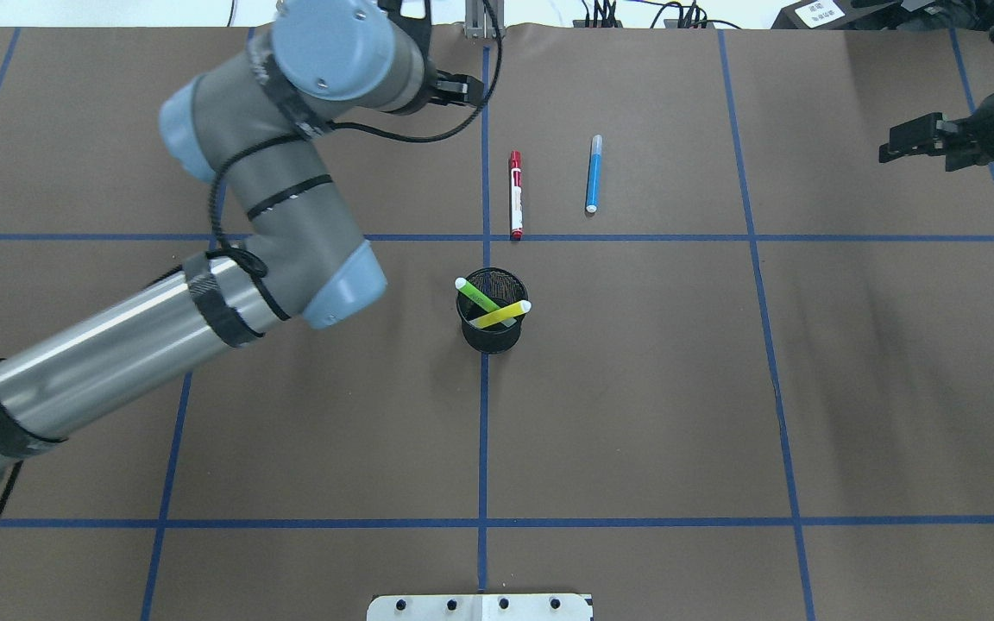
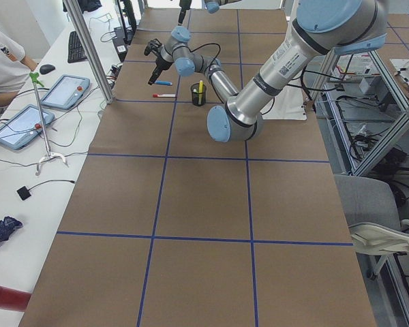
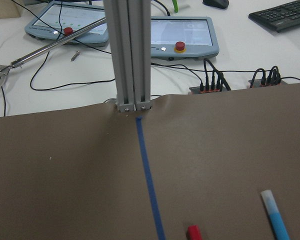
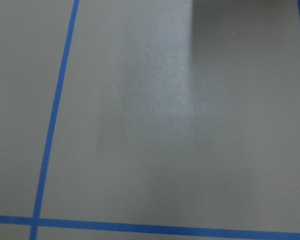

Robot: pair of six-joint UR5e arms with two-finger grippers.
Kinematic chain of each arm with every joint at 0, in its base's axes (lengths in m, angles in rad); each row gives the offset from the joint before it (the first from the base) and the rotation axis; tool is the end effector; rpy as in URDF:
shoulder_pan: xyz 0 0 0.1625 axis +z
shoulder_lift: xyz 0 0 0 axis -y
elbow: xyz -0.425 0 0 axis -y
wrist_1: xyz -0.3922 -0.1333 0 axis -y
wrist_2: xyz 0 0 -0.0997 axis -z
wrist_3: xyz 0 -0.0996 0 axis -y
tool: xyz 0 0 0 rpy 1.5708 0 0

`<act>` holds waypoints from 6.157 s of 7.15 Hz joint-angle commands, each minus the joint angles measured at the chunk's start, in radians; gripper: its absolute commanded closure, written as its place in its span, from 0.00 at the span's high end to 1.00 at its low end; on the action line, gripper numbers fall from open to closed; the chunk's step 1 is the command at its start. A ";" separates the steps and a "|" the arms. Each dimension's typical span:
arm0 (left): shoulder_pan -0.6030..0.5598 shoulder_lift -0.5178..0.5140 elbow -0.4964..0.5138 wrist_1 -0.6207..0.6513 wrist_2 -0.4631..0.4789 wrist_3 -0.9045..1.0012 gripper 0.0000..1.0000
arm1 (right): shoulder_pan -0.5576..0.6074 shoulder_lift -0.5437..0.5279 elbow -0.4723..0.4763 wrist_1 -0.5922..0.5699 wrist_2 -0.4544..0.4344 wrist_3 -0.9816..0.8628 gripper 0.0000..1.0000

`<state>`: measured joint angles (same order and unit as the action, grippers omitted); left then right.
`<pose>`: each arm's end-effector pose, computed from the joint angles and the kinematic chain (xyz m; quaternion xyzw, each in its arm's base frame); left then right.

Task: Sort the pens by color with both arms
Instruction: 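Retract the left arm while the right arm moves over the cup, then lower the right gripper into the cup and grasp the green marker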

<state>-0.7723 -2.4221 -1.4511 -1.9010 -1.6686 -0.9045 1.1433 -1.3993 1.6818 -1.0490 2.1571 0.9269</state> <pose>0.4486 -0.6095 0.1418 0.3015 0.4082 -0.0209 0.8614 -0.1685 -0.5585 0.4577 0.1254 -0.4420 0.1081 0.8816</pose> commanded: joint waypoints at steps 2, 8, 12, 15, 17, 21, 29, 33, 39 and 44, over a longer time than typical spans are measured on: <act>-0.244 0.226 -0.155 0.057 -0.465 0.027 0.99 | -0.218 0.109 0.051 -0.002 0.015 0.388 0.99; -0.530 0.520 -0.199 0.050 -0.887 0.064 0.99 | -0.490 0.324 0.052 -0.003 -0.077 0.734 0.99; -0.544 0.545 -0.232 0.054 -0.887 0.064 0.99 | -0.507 0.425 0.004 -0.047 -0.095 0.773 0.99; -0.545 0.548 -0.238 0.054 -0.886 0.062 0.99 | -0.542 0.572 -0.065 -0.250 -0.170 0.613 0.98; -0.544 0.554 -0.239 0.050 -0.886 0.062 0.99 | -0.548 0.626 -0.082 -0.371 -0.174 0.551 0.98; -0.544 0.583 -0.256 0.043 -0.886 0.062 0.99 | -0.608 0.852 -0.276 -0.683 -0.272 0.361 0.89; -0.544 0.623 -0.333 0.045 -0.881 0.044 0.99 | -0.649 1.092 -0.553 -1.005 -0.413 0.115 0.70; -0.542 0.626 -0.341 0.045 -0.879 0.044 0.99 | -0.656 1.083 -0.557 -1.005 -0.445 0.093 0.62; -0.539 0.626 -0.336 0.045 -0.875 0.044 0.99 | -0.657 1.073 -0.557 -0.997 -0.459 0.076 0.44; -0.539 0.626 -0.334 0.045 -0.875 0.044 0.99 | -0.654 1.074 -0.550 -0.997 -0.460 0.053 0.00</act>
<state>-1.3116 -1.7963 -1.7866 -1.8561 -2.5433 -0.8606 0.4878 -0.3256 1.1270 -2.0458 1.6977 0.9889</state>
